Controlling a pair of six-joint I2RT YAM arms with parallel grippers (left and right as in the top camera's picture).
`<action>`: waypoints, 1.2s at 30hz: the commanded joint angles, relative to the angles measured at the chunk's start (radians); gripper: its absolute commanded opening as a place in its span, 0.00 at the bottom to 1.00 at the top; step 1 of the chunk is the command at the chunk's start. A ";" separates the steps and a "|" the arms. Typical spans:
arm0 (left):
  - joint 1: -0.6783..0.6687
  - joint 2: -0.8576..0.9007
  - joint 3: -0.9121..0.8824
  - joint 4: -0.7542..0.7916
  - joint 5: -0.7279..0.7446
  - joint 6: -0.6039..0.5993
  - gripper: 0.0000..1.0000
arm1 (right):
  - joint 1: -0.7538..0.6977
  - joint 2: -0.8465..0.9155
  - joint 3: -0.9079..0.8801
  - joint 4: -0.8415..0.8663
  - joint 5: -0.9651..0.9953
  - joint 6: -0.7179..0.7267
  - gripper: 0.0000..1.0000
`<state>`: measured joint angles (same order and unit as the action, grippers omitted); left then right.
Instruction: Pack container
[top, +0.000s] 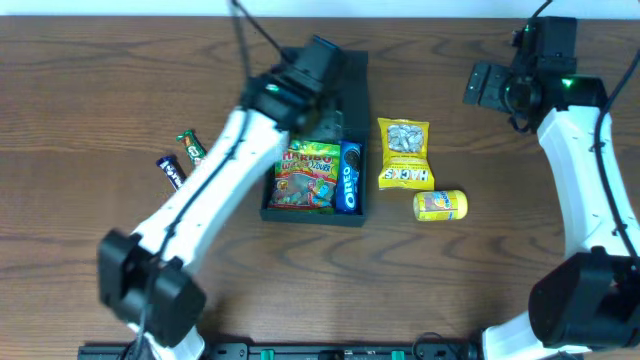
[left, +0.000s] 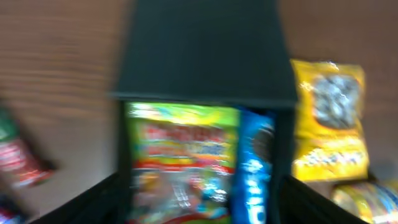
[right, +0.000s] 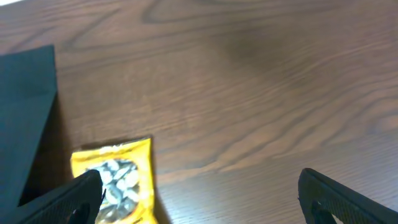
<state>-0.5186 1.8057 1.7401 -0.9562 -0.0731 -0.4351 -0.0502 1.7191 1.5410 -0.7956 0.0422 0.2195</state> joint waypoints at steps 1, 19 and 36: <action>0.103 -0.040 0.006 -0.027 -0.091 0.030 0.79 | 0.003 0.029 -0.035 -0.004 -0.123 0.011 0.99; 0.330 -0.046 0.006 -0.076 -0.034 0.063 0.79 | 0.259 0.306 -0.064 -0.017 -0.099 0.012 0.91; 0.332 -0.046 0.006 -0.075 -0.040 0.099 0.79 | 0.260 0.335 -0.029 -0.037 -0.099 0.012 0.01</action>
<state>-0.1909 1.7611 1.7405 -1.0279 -0.1116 -0.3599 0.2028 2.0430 1.5013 -0.8139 -0.0563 0.2295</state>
